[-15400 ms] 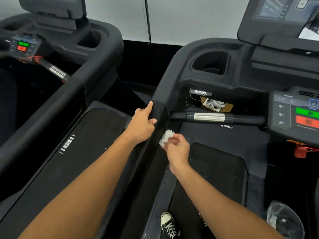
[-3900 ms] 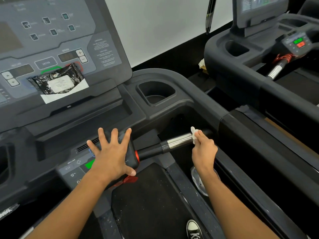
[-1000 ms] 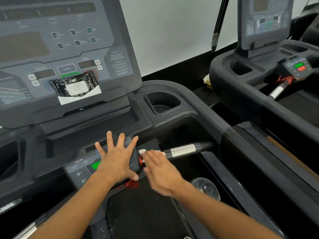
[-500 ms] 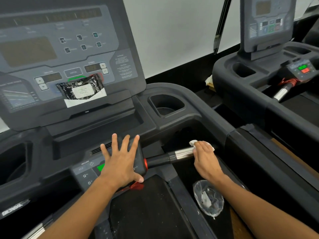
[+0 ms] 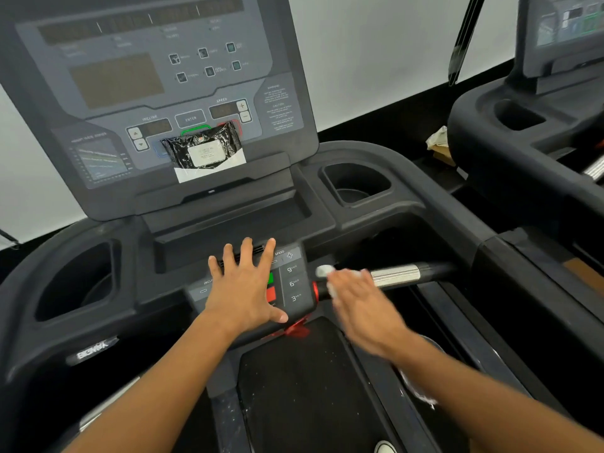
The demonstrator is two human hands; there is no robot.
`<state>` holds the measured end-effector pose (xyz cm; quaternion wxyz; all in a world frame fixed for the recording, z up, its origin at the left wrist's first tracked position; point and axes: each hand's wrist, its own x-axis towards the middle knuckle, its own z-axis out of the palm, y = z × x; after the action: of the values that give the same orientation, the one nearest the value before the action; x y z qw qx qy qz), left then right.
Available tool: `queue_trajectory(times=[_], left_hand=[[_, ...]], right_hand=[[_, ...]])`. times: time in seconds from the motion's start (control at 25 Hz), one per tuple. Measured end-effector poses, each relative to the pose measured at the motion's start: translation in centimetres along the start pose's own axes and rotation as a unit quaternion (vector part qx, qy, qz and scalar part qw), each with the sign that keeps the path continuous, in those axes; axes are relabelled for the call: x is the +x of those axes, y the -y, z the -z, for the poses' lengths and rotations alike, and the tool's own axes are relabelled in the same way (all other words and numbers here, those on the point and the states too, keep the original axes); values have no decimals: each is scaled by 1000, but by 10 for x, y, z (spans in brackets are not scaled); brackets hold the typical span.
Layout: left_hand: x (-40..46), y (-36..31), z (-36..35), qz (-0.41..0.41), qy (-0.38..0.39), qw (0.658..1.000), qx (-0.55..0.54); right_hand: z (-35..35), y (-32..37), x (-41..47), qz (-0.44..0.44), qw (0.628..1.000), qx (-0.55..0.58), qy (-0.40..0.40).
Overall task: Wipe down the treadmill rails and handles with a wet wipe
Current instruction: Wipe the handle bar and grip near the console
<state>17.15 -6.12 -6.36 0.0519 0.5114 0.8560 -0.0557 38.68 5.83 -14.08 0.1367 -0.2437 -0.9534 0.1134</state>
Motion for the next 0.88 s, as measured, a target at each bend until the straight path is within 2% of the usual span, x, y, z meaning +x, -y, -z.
queue_trajectory(times=[0.12, 0.2, 0.28, 0.4, 0.52, 0.64, 0.76, 0.88], left_hand=[[0, 2, 0, 0, 2, 1000, 8], [2, 0, 0, 1, 5, 1000, 12], [4, -2, 0, 2, 10, 1000, 13], [8, -3, -1, 13, 17, 1000, 10], [11, -3, -3, 23, 22, 999, 16], [14, -3, -5, 27, 30, 999, 27], [15, -4, -5, 29, 39, 998, 36], [16, -4, -3, 31, 45, 998, 39]], right_hand=[[19, -71, -16, -105, 993, -41, 28], [22, -78, -20, -157, 987, -37, 15], [13, -42, -15, -147, 989, -27, 2], [-11, 26, -3, -87, 996, 9, -18], [-17, 33, -2, -33, 999, 10, 5], [-2, -20, -16, -4, 999, -43, 31], [26, -99, -37, -104, 993, -62, 8], [40, -148, -55, -138, 986, -80, 50]])
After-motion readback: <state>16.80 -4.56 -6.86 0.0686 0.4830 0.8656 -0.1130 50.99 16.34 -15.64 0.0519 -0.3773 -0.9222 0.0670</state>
